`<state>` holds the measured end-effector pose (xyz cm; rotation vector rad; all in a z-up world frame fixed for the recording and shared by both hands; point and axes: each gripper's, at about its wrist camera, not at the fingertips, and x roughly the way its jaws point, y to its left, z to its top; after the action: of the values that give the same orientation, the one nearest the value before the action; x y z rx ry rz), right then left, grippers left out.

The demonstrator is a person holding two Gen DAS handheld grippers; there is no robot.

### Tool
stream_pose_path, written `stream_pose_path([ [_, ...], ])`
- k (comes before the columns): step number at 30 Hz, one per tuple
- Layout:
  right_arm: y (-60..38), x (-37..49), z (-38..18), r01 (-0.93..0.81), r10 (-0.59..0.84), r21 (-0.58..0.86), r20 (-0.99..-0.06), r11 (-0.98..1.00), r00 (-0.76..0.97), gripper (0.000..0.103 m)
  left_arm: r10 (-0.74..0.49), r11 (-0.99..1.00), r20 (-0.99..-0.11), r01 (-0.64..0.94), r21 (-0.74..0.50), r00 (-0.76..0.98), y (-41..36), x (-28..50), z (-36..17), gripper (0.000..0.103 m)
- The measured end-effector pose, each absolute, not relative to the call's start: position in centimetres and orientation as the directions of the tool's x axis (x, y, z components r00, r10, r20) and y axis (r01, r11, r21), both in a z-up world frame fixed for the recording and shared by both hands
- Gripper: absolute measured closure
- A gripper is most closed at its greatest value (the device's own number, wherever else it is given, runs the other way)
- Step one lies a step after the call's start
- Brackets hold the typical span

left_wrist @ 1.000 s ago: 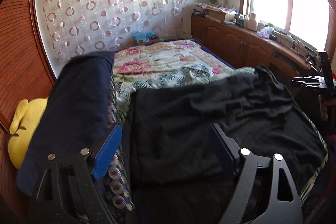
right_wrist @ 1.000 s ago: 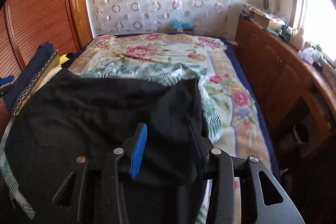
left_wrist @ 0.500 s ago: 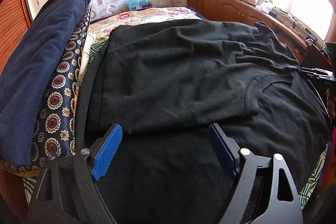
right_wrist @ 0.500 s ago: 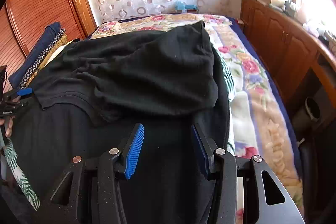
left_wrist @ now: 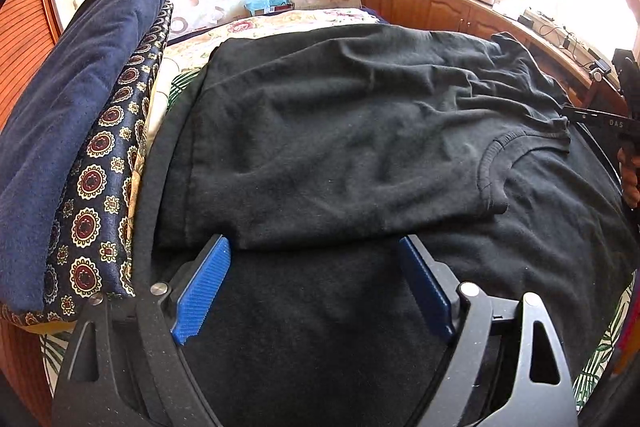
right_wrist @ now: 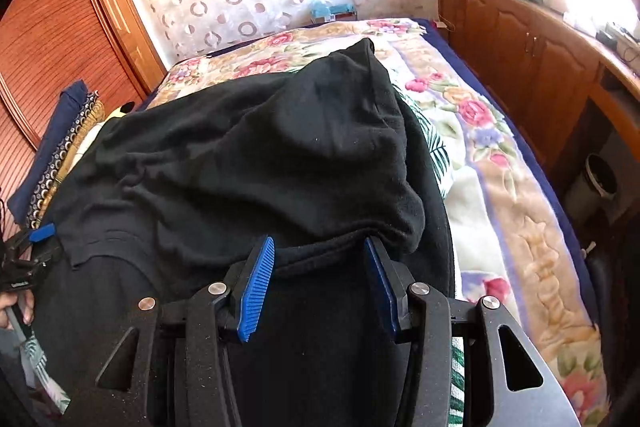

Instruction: Fold small clothes

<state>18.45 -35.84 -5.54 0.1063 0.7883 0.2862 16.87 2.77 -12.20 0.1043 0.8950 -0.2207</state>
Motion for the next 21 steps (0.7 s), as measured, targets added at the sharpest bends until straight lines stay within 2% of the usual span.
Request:
stream_pose_path([
  [5,-34.1,17.5,-6.4,-0.222,0.253,0.135,-0.676,0.966,0.692,0.054,-0.131,0.977,-0.778,0.213,0.004,0.615,2.8,16.9,-12.2,0.017],
  [9,-34.2,17.5,-6.4,-0.226,0.255,0.133,-0.676,0.965,0.691,0.052,-0.155,0.984,-0.77,0.164,-0.066,0.619,4.0,16.5,-11.9,0.028],
  [19,-32.9,18.0,-6.7,-0.228,0.252,0.127,-0.677,0.965,0.691,0.051,-0.122,0.99,-0.762,0.028,-0.136,0.636,6.4,16.9,-11.7,0.032],
  [21,-32.9,18.1,-6.7,-0.228,0.25,0.124,-0.678,0.966,0.691,0.051,-0.118,0.989,-0.766,0.009,-0.145,0.632,6.4,17.4,-11.6,0.036],
])
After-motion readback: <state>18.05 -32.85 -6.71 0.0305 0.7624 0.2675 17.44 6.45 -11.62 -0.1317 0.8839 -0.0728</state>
